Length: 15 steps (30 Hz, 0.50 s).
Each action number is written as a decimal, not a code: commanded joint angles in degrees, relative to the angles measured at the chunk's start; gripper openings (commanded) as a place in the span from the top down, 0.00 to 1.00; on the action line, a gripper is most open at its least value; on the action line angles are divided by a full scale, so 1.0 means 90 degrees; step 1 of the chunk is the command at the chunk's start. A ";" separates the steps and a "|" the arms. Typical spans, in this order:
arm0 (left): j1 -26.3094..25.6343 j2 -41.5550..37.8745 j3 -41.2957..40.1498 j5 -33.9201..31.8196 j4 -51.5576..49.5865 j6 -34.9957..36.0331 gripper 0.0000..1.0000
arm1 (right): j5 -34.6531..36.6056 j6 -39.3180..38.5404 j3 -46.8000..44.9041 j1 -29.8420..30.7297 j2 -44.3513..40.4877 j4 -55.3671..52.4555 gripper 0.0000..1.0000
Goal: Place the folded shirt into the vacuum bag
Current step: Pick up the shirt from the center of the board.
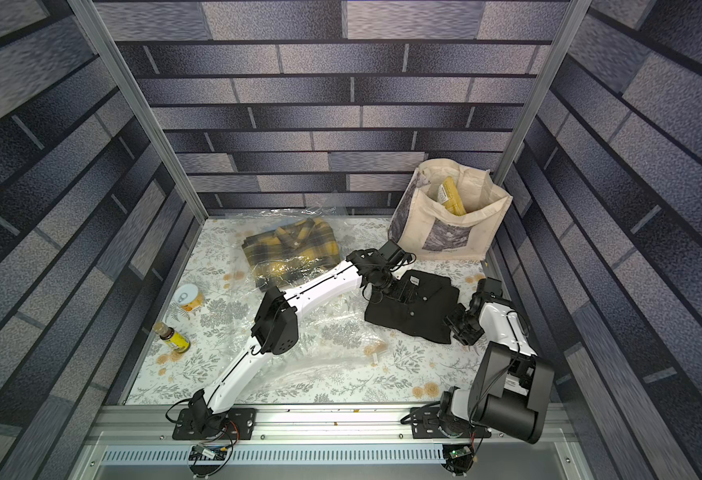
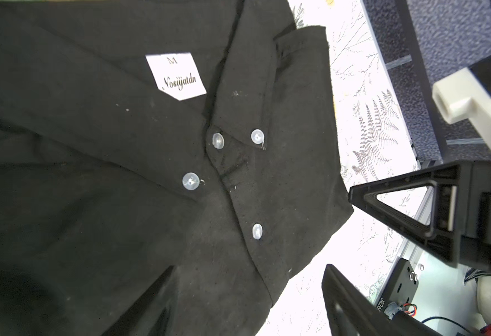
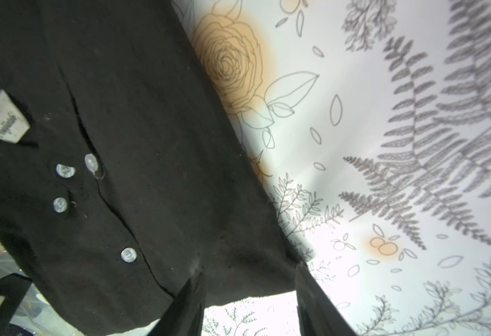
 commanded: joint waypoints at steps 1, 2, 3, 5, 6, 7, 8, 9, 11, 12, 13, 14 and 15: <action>-0.0066 0.0144 0.0222 0.0256 -0.0006 -0.0176 0.23 | 0.0267 -0.0228 0.0309 -0.0037 0.0185 -0.0025 0.49; -0.0069 0.0177 0.0224 0.0267 -0.0017 -0.0176 0.23 | 0.0214 -0.0248 0.0315 -0.0040 0.0266 0.0036 0.49; -0.0066 0.0205 0.0216 0.0287 -0.0029 -0.0166 0.23 | 0.0136 -0.0279 0.0352 -0.0040 0.0395 0.0048 0.49; -0.0072 0.0266 0.0221 0.0306 -0.0035 -0.0165 0.23 | 0.0004 -0.0320 0.0359 -0.0043 0.0604 0.0117 0.48; -0.0071 0.0302 0.0217 0.0317 -0.0045 -0.0164 0.24 | -0.0008 -0.0312 0.0334 -0.0040 0.0673 0.0157 0.48; -0.0072 0.0325 0.0217 0.0332 -0.0055 -0.0166 0.24 | -0.0031 -0.0319 0.0290 -0.0045 0.0706 0.0206 0.49; -0.0076 0.0352 0.0207 0.0348 -0.0061 -0.0161 0.24 | -0.0084 -0.0301 0.0242 -0.0040 0.0740 0.0280 0.49; -0.0089 0.0365 0.0188 0.0358 -0.0053 -0.0157 0.24 | -0.0154 -0.0288 0.0203 -0.0035 0.0757 0.0323 0.49; -0.0091 0.0401 0.0156 0.0380 -0.0040 -0.0161 0.25 | -0.0327 -0.0248 0.0125 -0.0030 0.0865 0.0436 0.49; -0.0106 0.0431 0.0163 0.0398 -0.0033 -0.0170 0.25 | -0.0381 -0.0231 0.0090 -0.0025 0.0910 0.0485 0.49; -0.0115 0.0451 0.0163 0.0425 -0.0016 -0.0178 0.25 | -0.0455 -0.0204 0.0053 -0.0017 0.0960 0.0542 0.50; -0.0115 0.0472 0.0158 0.0446 -0.0006 -0.0185 0.25 | -0.0519 -0.0164 0.0021 0.0008 0.1019 0.0622 0.51; -0.0135 0.0489 0.0163 0.0460 -0.0006 -0.0194 0.26 | -0.0582 -0.0142 -0.0001 0.0032 0.1058 0.0686 0.52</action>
